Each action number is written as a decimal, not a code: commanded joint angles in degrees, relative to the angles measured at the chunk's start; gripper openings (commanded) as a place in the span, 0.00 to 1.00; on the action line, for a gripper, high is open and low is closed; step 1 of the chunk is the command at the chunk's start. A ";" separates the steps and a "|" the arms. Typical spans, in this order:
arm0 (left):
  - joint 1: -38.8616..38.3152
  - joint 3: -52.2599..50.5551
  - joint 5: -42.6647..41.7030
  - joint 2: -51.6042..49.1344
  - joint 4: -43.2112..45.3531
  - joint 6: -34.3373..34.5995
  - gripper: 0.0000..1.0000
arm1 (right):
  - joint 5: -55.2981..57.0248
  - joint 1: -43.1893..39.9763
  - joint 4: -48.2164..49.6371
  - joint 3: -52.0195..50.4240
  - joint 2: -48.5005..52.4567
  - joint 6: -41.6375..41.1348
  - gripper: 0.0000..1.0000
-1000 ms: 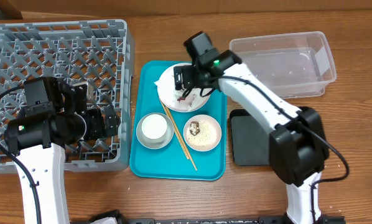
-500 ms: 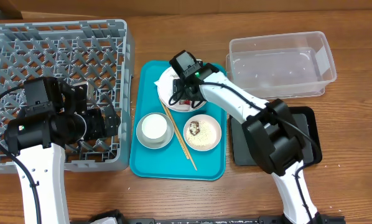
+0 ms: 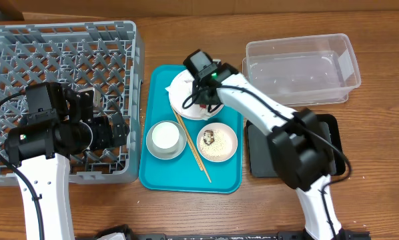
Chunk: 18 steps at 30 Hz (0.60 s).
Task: Sort waste into correct bins and load items into the dishwasher
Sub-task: 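Lift the red wrapper and drop it into the clear bin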
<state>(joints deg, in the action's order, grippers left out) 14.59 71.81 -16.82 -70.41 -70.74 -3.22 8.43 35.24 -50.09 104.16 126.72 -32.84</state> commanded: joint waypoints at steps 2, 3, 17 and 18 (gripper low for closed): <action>-0.37 1.42 -0.81 0.02 0.02 -1.05 1.00 | 4.44 -4.87 -2.36 2.86 -13.25 0.24 0.05; -0.37 1.42 -0.81 0.02 0.04 -1.05 1.00 | 4.44 -6.16 -3.28 2.86 -14.51 0.24 0.05; -0.37 1.42 -0.83 0.02 0.07 -1.05 1.00 | 0.26 -22.25 -9.99 2.71 -15.08 1.68 0.87; -0.37 1.42 -0.81 0.02 0.07 -1.05 1.00 | -1.33 -22.25 -9.01 2.71 -15.21 3.80 0.89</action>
<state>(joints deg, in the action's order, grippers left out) 14.59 71.83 -16.97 -70.41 -70.74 -3.22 10.09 12.88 -61.25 106.69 112.09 -32.58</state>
